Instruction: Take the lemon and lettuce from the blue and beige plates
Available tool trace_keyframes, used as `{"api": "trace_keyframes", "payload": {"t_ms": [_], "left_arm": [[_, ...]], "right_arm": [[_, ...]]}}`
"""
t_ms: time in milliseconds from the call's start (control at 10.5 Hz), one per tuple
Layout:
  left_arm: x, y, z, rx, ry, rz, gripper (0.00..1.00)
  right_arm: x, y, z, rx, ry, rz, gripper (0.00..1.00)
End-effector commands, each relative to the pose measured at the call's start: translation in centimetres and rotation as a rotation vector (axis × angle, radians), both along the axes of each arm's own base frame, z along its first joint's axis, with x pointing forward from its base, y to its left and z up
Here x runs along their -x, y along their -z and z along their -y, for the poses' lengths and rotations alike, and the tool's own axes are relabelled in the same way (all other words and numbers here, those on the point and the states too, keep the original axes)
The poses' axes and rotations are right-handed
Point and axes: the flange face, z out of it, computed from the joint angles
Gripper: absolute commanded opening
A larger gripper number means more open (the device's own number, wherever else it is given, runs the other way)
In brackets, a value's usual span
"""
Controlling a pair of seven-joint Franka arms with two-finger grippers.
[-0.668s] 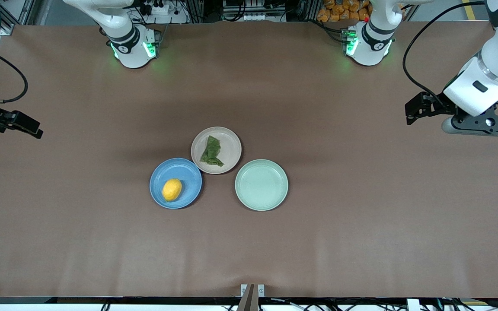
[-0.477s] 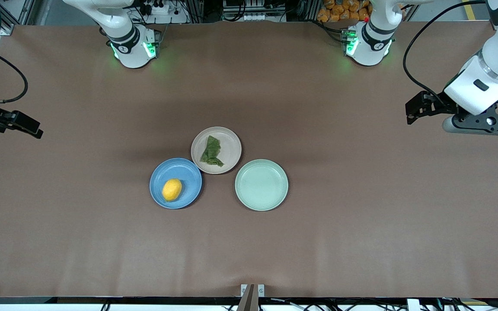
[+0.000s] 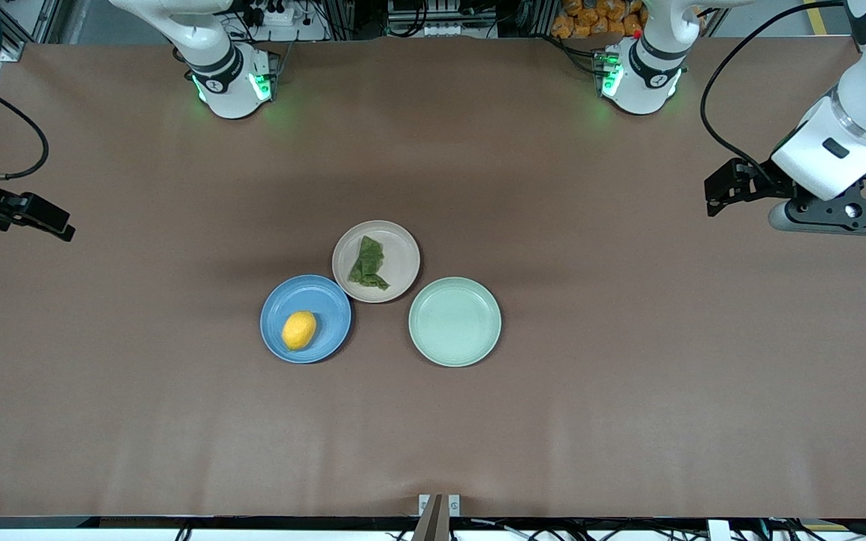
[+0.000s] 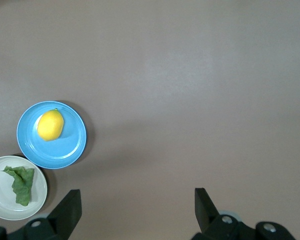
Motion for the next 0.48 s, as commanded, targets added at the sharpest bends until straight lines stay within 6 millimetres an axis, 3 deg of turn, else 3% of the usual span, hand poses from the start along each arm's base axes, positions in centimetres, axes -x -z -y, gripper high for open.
{"api": "trace_keyframes", "payload": {"t_ms": [0,191,382], "left_arm": [[0.3,-0.1,0.1,0.014,-0.012,-0.008,1.0],[0.2,0.2,0.1,0.01,-0.003,-0.013,1.0],[0.1,1.1,1.4,-0.025,0.011,-0.018,1.0]], "right_arm": [[0.0,0.0,0.3,-0.002,-0.005,-0.003,1.0],[0.0,0.0,0.2,-0.002,-0.006,-0.003,1.0],[0.0,0.0,0.3,-0.002,-0.005,-0.003,1.0]]}}
